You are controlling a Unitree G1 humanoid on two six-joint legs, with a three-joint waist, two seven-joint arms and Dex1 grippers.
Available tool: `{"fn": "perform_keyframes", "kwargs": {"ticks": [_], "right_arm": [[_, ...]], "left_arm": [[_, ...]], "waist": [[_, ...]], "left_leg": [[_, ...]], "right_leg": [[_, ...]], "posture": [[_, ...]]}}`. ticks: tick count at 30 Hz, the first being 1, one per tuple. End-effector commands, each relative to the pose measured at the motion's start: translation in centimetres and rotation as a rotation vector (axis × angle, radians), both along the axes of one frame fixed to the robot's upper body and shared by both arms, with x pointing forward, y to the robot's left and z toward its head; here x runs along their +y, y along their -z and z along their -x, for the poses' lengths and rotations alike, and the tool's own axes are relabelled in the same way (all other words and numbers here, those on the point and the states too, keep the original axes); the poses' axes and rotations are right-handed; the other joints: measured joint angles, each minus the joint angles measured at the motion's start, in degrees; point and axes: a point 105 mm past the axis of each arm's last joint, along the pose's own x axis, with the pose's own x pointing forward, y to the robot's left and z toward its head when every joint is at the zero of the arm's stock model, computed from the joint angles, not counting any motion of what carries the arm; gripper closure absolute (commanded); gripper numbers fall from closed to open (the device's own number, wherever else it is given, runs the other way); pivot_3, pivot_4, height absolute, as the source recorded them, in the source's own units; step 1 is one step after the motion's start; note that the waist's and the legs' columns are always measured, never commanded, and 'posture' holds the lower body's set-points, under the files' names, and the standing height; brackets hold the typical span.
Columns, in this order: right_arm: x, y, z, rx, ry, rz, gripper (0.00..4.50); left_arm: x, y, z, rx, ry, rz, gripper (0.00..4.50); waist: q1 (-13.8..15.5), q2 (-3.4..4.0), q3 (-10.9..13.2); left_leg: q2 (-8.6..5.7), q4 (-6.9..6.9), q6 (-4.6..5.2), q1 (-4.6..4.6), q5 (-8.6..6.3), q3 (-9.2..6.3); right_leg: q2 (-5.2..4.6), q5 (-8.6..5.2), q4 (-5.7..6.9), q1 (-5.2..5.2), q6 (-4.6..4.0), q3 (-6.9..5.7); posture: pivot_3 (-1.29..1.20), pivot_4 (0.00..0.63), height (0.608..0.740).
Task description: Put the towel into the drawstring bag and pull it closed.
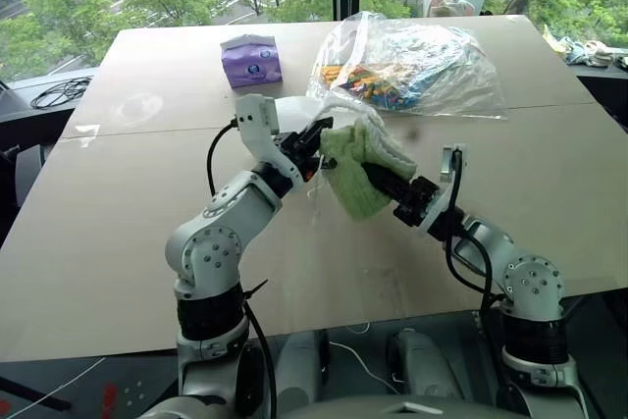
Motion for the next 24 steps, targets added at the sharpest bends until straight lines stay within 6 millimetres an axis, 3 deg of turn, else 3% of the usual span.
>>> {"fn": "perform_keyframes", "kwargs": {"ticks": [1,5,10,16,22,24], "right_arm": [[1.0,-1.1,0.2,-0.049,-0.035,0.001,4.48],[2.1,-0.8,-0.7,-0.041,-0.04,0.029,4.48],[1.7,-1.2,-3.1,0.02,0.03,-0.045,4.48],[-1.0,-4.2,-6.6,0.094,0.194,-0.372,4.48],[-1.0,-6.5,-6.8,0.168,0.154,-0.626,4.48],[1.6,-5.9,-5.1,0.112,0.05,-0.432,4.48]], "left_arm": [[-1.1,-1.4,1.0,-0.06,0.054,0.005,4.5],[-1.8,-1.4,1.6,-0.066,0.1,0.008,4.5],[-1.8,-1.2,2.1,-0.066,0.122,-0.004,4.5],[-1.9,-1.0,2.3,-0.062,0.126,-0.011,4.5],[-2.7,-0.5,2.8,-0.051,0.159,-0.021,4.5],[-2.8,-0.5,2.9,-0.055,0.162,-0.025,4.5]], "waist": [[0.0,0.0,0.0],[0.0,0.0,0.0],[0.0,0.0,0.0],[0.1,0.0,0.0],[-0.1,0.02,0.0],[-0.2,0.02,0.0]], "left_leg": [[0.0,0.0,0.0,0.0,0.0,0.0],[0.0,0.01,0.0,0.0,0.0,0.01],[0.0,0.02,0.0,0.0,0.0,0.02],[0.0,0.03,0.0,0.0,0.0,0.05],[0.0,0.01,-0.01,0.0,0.0,0.08],[0.01,0.01,-0.01,0.0,0.0,0.09]], "right_leg": [[0.0,0.0,0.0,0.0,0.0,0.0],[0.0,0.0,0.01,0.0,0.0,0.01],[0.01,0.01,0.03,0.0,0.0,0.0],[0.01,0.02,0.03,0.01,0.01,-0.01],[0.01,0.02,0.03,0.02,0.01,-0.01],[0.01,0.02,0.04,0.01,0.0,0.0]], "posture": [[0.0,0.15,0.74],[0.0,0.15,0.74],[0.0,0.15,0.74],[0.0,0.15,0.74],[0.0,0.15,0.74],[0.0,0.15,0.74]]}}
